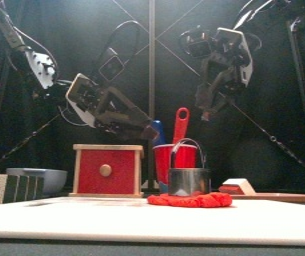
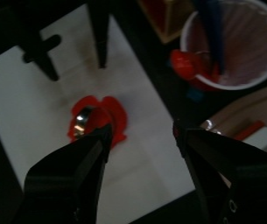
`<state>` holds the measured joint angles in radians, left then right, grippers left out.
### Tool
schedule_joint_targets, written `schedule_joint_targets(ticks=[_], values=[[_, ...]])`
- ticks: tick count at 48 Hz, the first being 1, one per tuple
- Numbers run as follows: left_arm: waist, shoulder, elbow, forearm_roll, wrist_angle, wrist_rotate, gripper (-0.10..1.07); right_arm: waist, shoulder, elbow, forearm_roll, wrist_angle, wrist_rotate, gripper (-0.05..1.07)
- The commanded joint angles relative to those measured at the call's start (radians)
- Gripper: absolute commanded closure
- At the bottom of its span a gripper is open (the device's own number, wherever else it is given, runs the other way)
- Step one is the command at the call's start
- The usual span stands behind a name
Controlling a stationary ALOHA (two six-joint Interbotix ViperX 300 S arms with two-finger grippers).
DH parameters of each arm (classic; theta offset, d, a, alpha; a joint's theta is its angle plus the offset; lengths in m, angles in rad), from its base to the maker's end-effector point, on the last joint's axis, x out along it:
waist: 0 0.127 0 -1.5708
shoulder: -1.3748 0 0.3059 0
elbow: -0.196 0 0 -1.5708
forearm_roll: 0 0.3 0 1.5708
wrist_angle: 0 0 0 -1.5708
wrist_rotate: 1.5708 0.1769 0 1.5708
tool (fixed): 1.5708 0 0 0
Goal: Grip cookie cutter with both hands
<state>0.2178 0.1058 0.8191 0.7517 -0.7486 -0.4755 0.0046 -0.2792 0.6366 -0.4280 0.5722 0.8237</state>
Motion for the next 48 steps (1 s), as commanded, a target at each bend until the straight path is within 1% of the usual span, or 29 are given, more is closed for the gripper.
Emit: schedule_joint_targets(ticks=[1, 4, 9, 12, 17, 24, 25, 31, 34, 37, 41, 44, 48], values=[[0.005, -0.006, -0.020, -0.002, -0.011, 0.002, 0.07, 0.040, -0.032, -0.029, -0.104, 0.040, 0.097, 0.12], [0.005, -0.006, -0.020, -0.002, -0.011, 0.002, 0.07, 0.069, -0.034, -0.021, -0.141, 0.020, 0.166, 0.12], [0.005, -0.006, -0.021, 0.000, -0.011, 0.002, 0.07, 0.127, -0.028, 0.020, -0.207, -0.060, 0.333, 0.12], [0.005, -0.006, -0.023, 0.003, -0.011, 0.003, 0.07, 0.153, -0.021, 0.052, -0.245, -0.087, 0.430, 0.12], [0.000, -0.005, -0.025, 0.015, -0.011, 0.002, 0.07, 0.212, -0.011, 0.095, -0.368, -0.089, 0.592, 0.12], [0.000, -0.002, -0.026, 0.032, -0.048, 0.003, 0.07, 0.293, 0.003, 0.107, -0.578, -0.034, 0.815, 0.12], [0.000, 0.000, -0.026, 0.037, -0.060, 0.003, 0.07, 0.313, 0.009, 0.112, -0.629, -0.012, 0.868, 0.12], [0.008, 0.029, -0.028, 0.074, -0.147, 0.002, 0.08, 0.385, 0.055, 0.124, -0.793, 0.072, 1.074, 0.12], [0.014, 0.051, -0.032, 0.075, -0.173, 0.000, 0.08, 0.419, 0.091, 0.126, -0.871, 0.109, 1.187, 0.12], [0.029, 0.074, -0.041, 0.077, -0.195, 0.000, 0.08, 0.440, 0.121, 0.124, -0.925, 0.129, 1.269, 0.12], [0.040, 0.100, -0.058, 0.080, -0.210, -0.002, 0.08, 0.465, 0.156, 0.118, -0.968, 0.149, 1.338, 0.12], [0.049, 0.117, -0.072, 0.089, -0.215, -0.002, 0.08, 0.480, 0.179, 0.110, -0.985, 0.169, 1.365, 0.13], [0.066, 0.137, -0.087, 0.094, -0.219, -0.008, 0.08, 0.499, 0.212, 0.098, -0.979, 0.213, 1.381, 0.13]])
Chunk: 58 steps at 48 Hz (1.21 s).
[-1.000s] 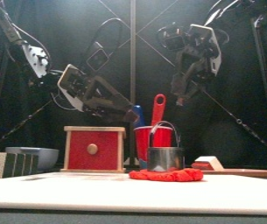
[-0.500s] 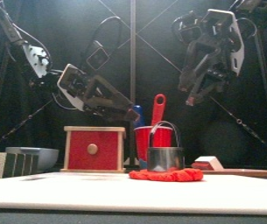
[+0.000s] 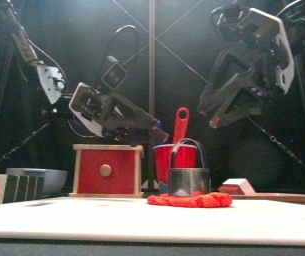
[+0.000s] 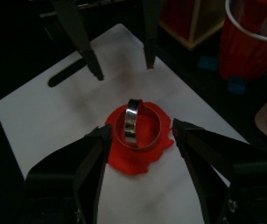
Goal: Grip cookie cutter with both hands
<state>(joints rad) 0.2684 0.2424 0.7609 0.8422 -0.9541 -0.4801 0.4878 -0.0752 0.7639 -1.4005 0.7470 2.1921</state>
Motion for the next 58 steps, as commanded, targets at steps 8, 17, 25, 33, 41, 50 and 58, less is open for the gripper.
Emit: schedule_joint_targets(ticks=[8, 17, 25, 33, 41, 50, 58], values=[[0.026, 0.038, -0.051, 0.015, -0.025, -0.015, 0.08, 0.037, 0.051, -0.048, 0.021, 0.101, 0.017, 0.13], [0.020, 0.057, -0.055, 0.028, -0.043, -0.025, 0.08, 0.043, 0.104, -0.077, 0.038, 0.106, 0.017, 0.13], [0.017, 0.064, -0.060, 0.038, -0.057, -0.026, 0.08, 0.043, 0.144, -0.103, 0.041, 0.109, 0.017, 0.13], [0.017, 0.095, -0.084, 0.040, -0.058, -0.029, 0.08, 0.038, 0.161, -0.110, 0.055, 0.109, 0.018, 0.13], [0.017, 0.121, -0.110, 0.038, -0.058, -0.032, 0.08, 0.035, 0.178, -0.118, 0.067, 0.109, 0.017, 0.13], [0.015, 0.129, -0.115, 0.040, -0.058, -0.034, 0.08, 0.034, 0.206, -0.135, 0.069, 0.106, 0.017, 0.13], [-0.002, 0.130, -0.109, 0.040, -0.058, -0.034, 0.08, 0.032, 0.215, -0.138, 0.072, 0.104, 0.017, 0.13]])
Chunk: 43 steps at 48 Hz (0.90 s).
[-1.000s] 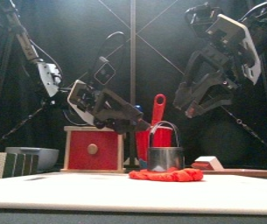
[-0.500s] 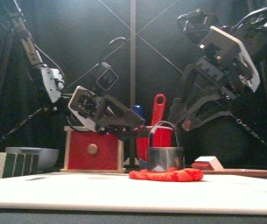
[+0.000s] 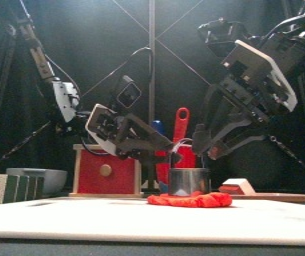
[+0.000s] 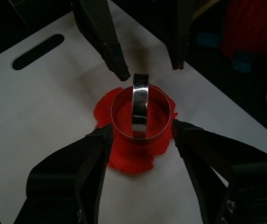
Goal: Grip cookie cutter with both hands
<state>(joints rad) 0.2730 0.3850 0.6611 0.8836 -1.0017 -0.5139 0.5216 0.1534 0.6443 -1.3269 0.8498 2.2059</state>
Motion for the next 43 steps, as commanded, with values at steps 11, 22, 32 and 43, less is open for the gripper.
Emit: schedule_joint_targets(ticks=[11, 22, 32, 43], values=[[-0.025, -0.012, -0.006, 0.002, -0.011, 0.000, 0.08, -0.017, -0.014, -0.015, 0.008, -0.003, 0.003, 0.13], [-0.032, -0.014, -0.003, 0.003, -0.011, 0.000, 0.08, -0.032, -0.011, -0.020, 0.005, -0.014, 0.003, 0.13], [-0.028, -0.012, -0.006, -0.006, -0.009, 0.002, 0.09, -0.049, -0.009, -0.021, 0.003, -0.025, 0.002, 0.15], [-0.026, -0.012, -0.011, -0.006, -0.006, 0.002, 0.09, -0.064, -0.003, -0.026, -0.002, -0.034, 0.000, 0.20]])
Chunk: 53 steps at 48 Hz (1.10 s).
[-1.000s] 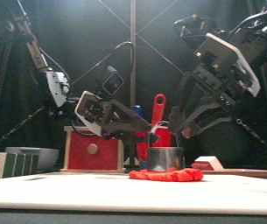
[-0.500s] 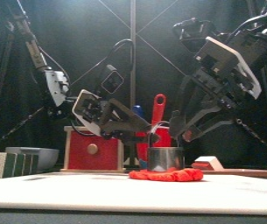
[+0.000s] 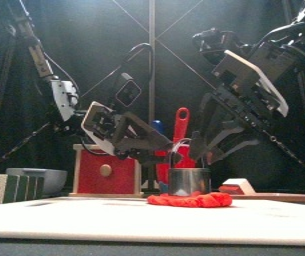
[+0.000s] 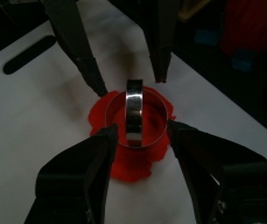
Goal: Grip cookie cutter with both hands
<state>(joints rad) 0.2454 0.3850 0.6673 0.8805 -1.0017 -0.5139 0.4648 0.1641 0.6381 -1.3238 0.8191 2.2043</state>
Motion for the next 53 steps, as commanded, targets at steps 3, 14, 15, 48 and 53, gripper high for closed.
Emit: schedule_joint_targets(ticks=[3, 14, 15, 48, 53], values=[[0.002, -0.009, -0.017, -0.003, -0.006, 0.002, 0.09, -0.011, -0.009, -0.020, 0.000, -0.009, 0.002, 0.20], [-0.003, 0.029, -0.041, -0.005, -0.003, 0.002, 0.09, -0.018, -0.002, -0.023, 0.000, -0.018, 0.002, 0.21], [-0.003, 0.034, -0.044, -0.005, -0.006, 0.002, 0.09, -0.018, -0.003, -0.023, 0.000, -0.018, 0.002, 0.21], [-0.009, 0.011, -0.040, -0.005, -0.002, 0.002, 0.25, -0.020, 0.003, -0.031, 0.003, -0.017, 0.000, 0.21], [-0.008, 0.009, -0.038, -0.005, 0.000, 0.003, 0.25, -0.020, 0.005, -0.031, 0.005, -0.018, 0.000, 0.21]])
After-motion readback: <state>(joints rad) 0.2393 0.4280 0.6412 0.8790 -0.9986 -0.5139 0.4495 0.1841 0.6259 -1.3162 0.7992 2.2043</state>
